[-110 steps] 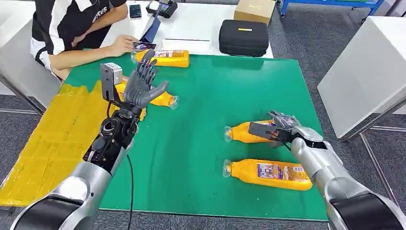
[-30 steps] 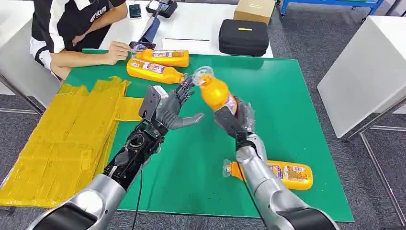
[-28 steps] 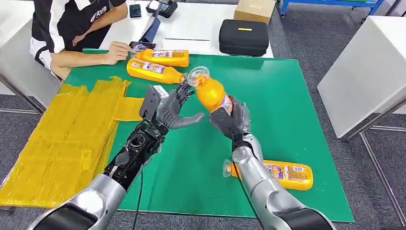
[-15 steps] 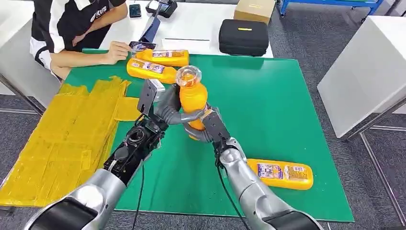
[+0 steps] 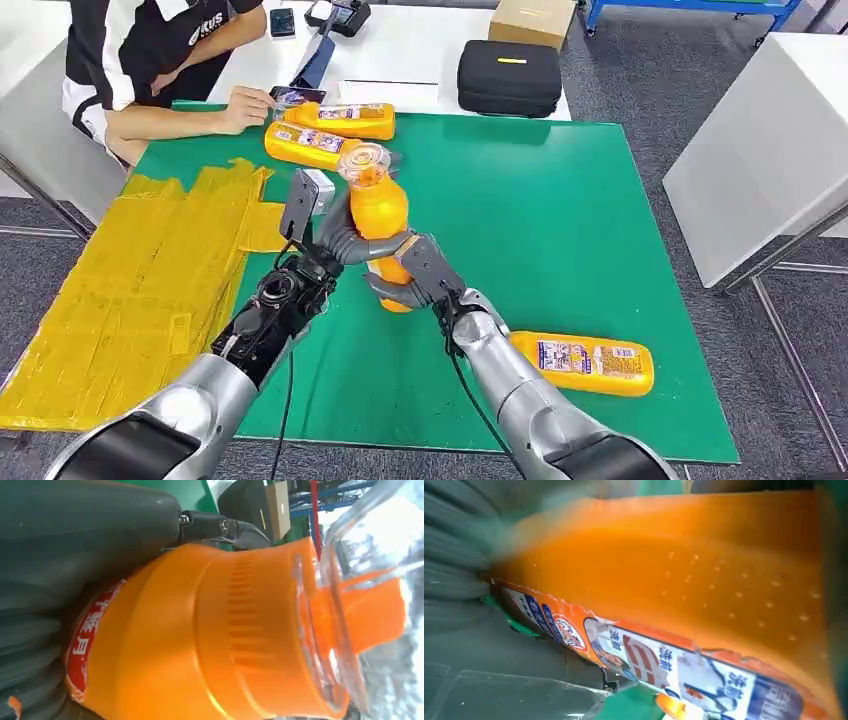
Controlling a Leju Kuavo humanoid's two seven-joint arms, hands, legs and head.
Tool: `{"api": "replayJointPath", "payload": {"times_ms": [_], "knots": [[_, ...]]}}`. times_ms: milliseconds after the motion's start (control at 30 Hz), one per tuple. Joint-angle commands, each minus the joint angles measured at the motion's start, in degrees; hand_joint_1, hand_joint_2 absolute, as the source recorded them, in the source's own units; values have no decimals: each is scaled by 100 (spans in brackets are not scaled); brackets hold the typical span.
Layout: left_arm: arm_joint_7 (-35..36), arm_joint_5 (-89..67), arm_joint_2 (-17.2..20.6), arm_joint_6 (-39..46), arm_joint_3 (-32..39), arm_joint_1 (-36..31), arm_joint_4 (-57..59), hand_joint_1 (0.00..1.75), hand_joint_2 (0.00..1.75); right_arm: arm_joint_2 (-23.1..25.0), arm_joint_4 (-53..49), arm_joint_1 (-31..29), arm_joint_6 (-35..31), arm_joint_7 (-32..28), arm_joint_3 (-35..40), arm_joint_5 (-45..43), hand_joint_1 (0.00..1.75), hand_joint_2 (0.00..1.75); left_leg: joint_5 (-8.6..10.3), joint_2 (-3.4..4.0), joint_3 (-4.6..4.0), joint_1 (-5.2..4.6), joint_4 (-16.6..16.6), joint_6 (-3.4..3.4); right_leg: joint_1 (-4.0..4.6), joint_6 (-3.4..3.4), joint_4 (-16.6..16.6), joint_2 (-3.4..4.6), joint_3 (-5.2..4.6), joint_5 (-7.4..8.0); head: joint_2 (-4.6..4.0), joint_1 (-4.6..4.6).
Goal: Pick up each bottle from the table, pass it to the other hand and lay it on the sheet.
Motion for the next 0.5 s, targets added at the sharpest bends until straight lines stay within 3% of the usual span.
{"api": "replayJointPath", "payload": {"times_ms": [33,133,167,500], "knots": [[52,78,20,32,143,-465,456,159,175,111,384,-70,91,-24,735,163,175,175,-18,1,25,7,7,-1,9,-28,4,7,23,-15,0,2],[52,78,20,32,143,-465,456,159,175,111,384,-70,91,-24,735,163,175,175,-23,2,29,7,11,-1,10,-32,8,8,27,-19,0,2],[52,78,20,32,143,-465,456,175,175,111,384,-70,91,-24,735,163,175,175,-13,2,17,5,4,0,7,-22,3,7,15,-10,0,0],[-12,40,108,95,206,-505,304,175,175,-144,186,-164,-198,-125,550,-24,175,175,-25,-4,33,6,14,1,8,-36,12,4,30,-23,0,2]]}}
